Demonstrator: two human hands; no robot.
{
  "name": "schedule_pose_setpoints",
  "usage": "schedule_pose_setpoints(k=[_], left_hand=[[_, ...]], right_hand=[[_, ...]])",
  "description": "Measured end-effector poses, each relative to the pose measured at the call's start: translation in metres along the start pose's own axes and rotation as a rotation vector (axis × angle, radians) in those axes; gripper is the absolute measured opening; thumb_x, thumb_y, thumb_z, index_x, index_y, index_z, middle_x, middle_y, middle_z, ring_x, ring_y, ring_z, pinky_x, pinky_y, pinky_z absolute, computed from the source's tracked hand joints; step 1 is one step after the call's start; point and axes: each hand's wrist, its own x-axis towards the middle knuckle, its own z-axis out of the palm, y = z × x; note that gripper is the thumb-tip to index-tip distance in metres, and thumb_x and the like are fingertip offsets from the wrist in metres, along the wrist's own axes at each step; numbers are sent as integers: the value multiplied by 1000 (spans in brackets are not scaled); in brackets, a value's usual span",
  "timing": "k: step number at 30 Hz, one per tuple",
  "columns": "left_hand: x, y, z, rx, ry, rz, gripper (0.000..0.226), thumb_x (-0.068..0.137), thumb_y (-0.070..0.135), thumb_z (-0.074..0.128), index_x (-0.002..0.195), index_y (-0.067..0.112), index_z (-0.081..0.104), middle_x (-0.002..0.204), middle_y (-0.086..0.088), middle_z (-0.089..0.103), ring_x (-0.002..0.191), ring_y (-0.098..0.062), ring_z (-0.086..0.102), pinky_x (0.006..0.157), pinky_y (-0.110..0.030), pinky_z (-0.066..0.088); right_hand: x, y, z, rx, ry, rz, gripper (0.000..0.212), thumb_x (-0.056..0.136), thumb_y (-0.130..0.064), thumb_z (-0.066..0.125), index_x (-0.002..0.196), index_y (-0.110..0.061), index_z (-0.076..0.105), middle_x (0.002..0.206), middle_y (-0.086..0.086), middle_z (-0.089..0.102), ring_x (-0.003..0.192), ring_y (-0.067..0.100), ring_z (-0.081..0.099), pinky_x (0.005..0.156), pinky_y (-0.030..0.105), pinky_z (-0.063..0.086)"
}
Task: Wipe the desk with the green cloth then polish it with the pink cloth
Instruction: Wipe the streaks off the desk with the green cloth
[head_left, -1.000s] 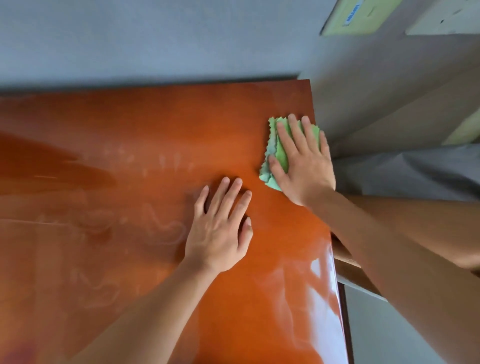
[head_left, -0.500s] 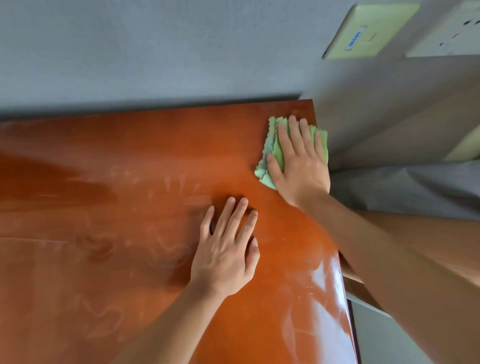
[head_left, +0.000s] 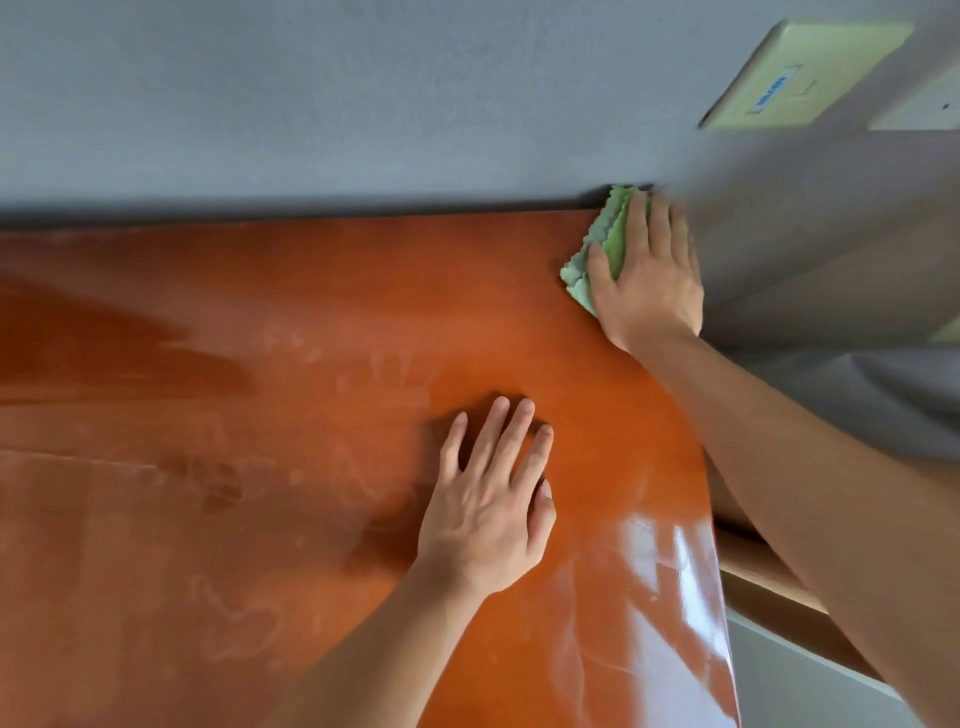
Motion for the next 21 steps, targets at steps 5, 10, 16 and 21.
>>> schedule_pose_setpoints(k=[5, 10, 16, 21], left_hand=[[0, -1, 0, -3, -10, 4, 54, 98, 40, 44, 146, 17, 53, 160, -10, 38, 151, -29, 31, 122, -55, 18], [-1, 0, 0, -24, -36, -14, 54, 98, 42, 46, 146, 19, 52, 162, -9, 36, 152, -28, 27, 123, -56, 20], [-1, 0, -1, -49, -23, -21, 53, 95, 41, 51, 143, 19, 55, 158, -7, 43, 151, -27, 30, 122, -55, 22], [1, 1, -4, -52, -42, -37, 53, 95, 40, 52, 144, 19, 54, 158, -7, 43, 152, -26, 28, 123, -54, 20]], right_hand=[[3, -3, 0, -41, 4, -15, 74, 102, -53, 19, 162, -11, 9, 170, 14, 5, 157, 32, 2, 127, 47, 6], [-14, -40, 1, -126, -31, -248, 77, 100, -56, 11, 162, -10, 5, 170, 13, 3, 157, 30, -3, 127, 50, 1], [-31, -122, 20, -123, -83, -620, 74, 103, -54, 17, 163, -13, 9, 171, 11, 5, 157, 30, -1, 127, 50, 1], [-25, -139, 25, -131, -65, -695, 73, 102, -55, 19, 162, -13, 13, 170, 11, 9, 157, 31, 3, 126, 51, 1]])
